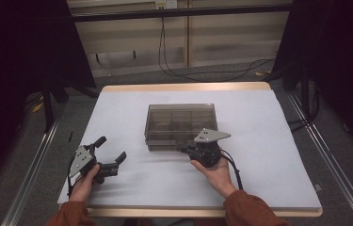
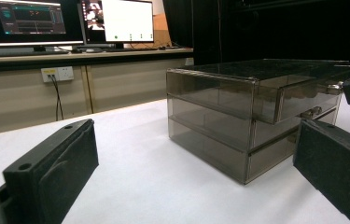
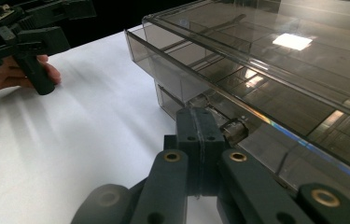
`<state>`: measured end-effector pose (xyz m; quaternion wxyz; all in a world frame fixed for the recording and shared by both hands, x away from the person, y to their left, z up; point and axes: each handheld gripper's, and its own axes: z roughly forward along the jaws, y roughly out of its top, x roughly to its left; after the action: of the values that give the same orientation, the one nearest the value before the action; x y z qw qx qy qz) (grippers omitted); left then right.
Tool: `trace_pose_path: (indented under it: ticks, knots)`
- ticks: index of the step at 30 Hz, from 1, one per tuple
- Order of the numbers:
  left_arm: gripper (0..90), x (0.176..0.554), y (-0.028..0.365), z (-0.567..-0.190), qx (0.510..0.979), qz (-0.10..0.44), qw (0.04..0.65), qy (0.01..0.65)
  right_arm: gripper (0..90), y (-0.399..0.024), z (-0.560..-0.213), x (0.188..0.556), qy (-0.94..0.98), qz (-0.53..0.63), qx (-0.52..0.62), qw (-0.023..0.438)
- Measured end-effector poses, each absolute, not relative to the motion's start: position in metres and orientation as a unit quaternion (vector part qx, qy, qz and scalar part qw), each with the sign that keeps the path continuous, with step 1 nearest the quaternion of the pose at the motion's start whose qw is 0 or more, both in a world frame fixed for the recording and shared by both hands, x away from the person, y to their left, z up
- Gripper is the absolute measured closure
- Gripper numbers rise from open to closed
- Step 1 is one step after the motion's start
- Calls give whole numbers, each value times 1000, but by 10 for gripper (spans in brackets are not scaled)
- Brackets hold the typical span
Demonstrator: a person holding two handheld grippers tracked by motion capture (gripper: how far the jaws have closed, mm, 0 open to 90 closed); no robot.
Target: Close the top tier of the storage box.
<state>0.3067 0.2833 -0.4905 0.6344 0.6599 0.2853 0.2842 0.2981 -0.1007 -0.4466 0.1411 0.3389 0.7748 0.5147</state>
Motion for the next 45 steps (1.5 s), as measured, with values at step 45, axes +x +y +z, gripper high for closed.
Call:
trace_pose_path:
  ticks: [45]
  knots:
    - [0,306,283,-491,659,281,637,286,886,-106,-449,306,769,506,361,151]
